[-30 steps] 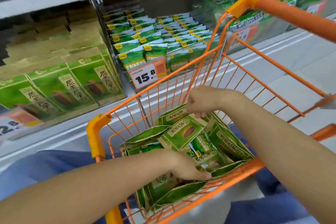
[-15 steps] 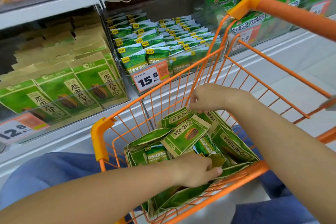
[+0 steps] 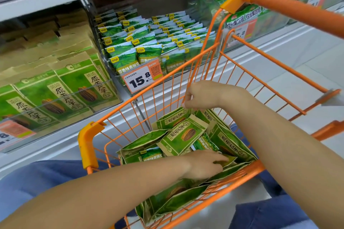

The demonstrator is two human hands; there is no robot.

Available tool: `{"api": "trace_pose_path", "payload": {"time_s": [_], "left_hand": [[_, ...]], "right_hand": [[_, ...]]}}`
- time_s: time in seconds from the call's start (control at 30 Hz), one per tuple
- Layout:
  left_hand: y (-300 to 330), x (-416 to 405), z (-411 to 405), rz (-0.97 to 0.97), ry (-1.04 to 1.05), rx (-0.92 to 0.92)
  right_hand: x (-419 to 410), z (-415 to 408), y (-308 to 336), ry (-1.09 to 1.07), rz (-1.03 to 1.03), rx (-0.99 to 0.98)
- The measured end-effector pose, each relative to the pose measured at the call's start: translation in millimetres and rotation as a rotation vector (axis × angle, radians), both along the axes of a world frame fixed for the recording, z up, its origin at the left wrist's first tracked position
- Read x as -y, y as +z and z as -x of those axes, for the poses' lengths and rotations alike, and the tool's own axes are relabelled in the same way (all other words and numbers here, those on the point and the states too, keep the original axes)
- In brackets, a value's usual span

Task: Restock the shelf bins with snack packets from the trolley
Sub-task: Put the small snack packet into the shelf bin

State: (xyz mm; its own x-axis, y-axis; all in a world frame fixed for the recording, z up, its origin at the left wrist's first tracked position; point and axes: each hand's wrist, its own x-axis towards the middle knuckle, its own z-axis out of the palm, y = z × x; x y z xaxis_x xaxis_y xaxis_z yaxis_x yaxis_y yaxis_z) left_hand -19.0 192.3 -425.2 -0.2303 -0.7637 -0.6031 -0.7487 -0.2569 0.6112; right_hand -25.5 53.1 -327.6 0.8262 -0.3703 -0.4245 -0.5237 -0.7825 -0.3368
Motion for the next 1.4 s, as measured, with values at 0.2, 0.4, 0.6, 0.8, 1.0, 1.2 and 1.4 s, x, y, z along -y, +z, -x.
{"api": "trace_pose_path", "payload": {"time_s": [0.2,0.4,0.6,0.8,1.0,1.2,1.4], "left_hand": [[3.9,8.2,0.8,-0.059,0.034,0.007],[12.0,9.8,-0.6,-0.071,-0.031,0.060],[54.4,-4.3,-43.8,0.028,-0.059,0.065],[104.8,-26.9,-102.7,0.300,0.546,-0.255],[119.0,-31.5,-114.5,0.659,0.876,-0.327],[139.4,-19.7,-138.5,0.899,0.867,-0.101],[136.8,11.9,-190.1,1.022,0.554,0.709]], "right_hand": [[1.2,-0.5,0.0,-0.011,0.007,0.013],[2.6,0.3,-1.5,-0.006,0.023,0.011],[3.7,0.0,3.8,0.016,0.043,0.014],[-10.3,-0.4,25.3,-0.206,-0.485,0.261],[-14.3,2.2,29.8,-0.077,-0.527,0.477],[-11.0,-4.6,40.2,-0.110,-0.398,0.671],[18.4,-37.3,57.3,-0.352,-0.154,0.872]]}}
